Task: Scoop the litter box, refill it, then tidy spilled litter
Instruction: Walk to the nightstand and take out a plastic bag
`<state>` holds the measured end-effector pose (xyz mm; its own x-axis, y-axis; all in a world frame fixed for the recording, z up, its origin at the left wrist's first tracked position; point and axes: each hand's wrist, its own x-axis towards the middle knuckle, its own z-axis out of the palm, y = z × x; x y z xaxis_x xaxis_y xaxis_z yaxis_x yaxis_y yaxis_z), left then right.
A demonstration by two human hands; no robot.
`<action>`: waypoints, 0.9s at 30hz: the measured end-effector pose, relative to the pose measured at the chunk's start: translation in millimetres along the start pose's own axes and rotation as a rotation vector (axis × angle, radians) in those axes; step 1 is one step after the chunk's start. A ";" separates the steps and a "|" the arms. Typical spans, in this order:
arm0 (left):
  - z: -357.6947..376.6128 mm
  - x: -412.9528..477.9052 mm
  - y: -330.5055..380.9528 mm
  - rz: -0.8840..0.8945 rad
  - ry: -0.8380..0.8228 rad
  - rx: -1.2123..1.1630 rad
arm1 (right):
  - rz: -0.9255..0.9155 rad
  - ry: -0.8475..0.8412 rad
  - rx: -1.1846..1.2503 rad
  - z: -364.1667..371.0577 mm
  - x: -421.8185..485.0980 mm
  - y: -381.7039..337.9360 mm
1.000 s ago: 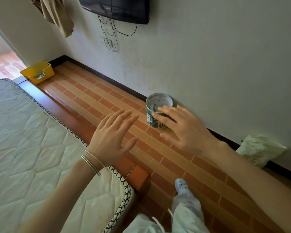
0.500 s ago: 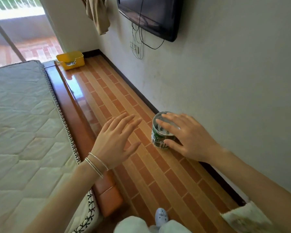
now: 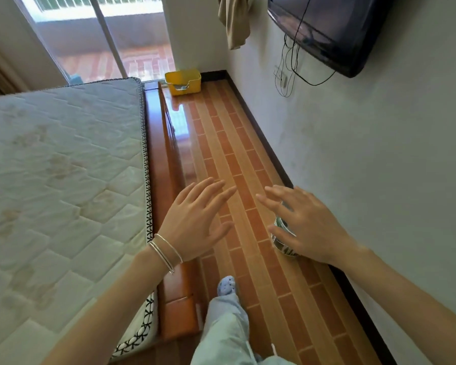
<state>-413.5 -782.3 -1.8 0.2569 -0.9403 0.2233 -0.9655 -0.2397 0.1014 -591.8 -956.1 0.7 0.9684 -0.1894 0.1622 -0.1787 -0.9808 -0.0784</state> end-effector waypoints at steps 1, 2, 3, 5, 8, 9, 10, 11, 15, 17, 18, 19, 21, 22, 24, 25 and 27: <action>3.9 7.3 -5.0 -0.006 -0.006 0.006 | -0.011 -0.007 -0.002 3.4 9.9 7.3; 7.6 15.5 -11.1 -0.012 -0.008 0.008 | -0.021 -0.018 -0.004 6.6 20.9 15.4; 10.6 24.4 -17.7 -0.019 -0.010 0.008 | -0.026 -0.029 -0.005 9.2 32.2 24.0; 13.7 43.3 -32.1 -0.035 -0.013 0.008 | -0.029 -0.046 -0.004 12.7 57.1 40.4; 14.2 77.8 -59.9 -0.046 -0.010 0.016 | -0.050 -0.042 0.013 12.7 101.8 61.1; 13.5 89.6 -70.8 -0.052 -0.007 0.019 | -0.058 -0.038 0.022 12.3 117.7 67.4; 12.2 101.5 -82.7 -0.055 -0.001 0.026 | -0.069 -0.030 0.026 12.1 133.8 73.8; 10.3 114.0 -95.3 -0.052 0.009 0.036 | -0.082 -0.021 0.025 12.0 150.5 80.8; 2.3 163.5 -144.0 -0.034 0.054 0.082 | -0.110 0.020 0.012 9.1 214.5 112.0; 2.2 183.8 -161.0 -0.039 0.053 0.099 | -0.107 0.047 0.021 8.3 242.1 124.1; 3.9 192.6 -168.1 -0.049 0.048 0.098 | -0.104 0.060 0.034 9.5 254.5 128.9; 6.7 200.1 -174.3 -0.064 0.043 0.090 | -0.101 0.068 0.044 11.6 265.2 132.9; 15.8 212.8 -186.2 -0.097 0.032 0.063 | -0.109 0.063 0.055 20.2 284.6 141.6; 21.7 218.8 -191.7 -0.111 0.027 0.049 | -0.114 0.055 0.060 25.7 293.2 146.4; 35.0 232.6 -203.4 -0.136 0.021 0.033 | -0.119 0.037 0.075 38.3 311.7 158.0; 41.4 239.9 -209.0 -0.148 0.018 0.033 | -0.119 0.021 0.082 44.5 321.6 164.6; 51.8 256.9 -221.2 -0.174 0.011 0.041 | -0.125 -0.014 0.088 55.6 344.3 180.0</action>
<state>-136.1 -983.4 -17.1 0.4204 -0.8812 0.2163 -0.9073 -0.4084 0.0998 -280.8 -1195.2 -12.2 0.9846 -0.0650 0.1626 -0.0413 -0.9886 -0.1447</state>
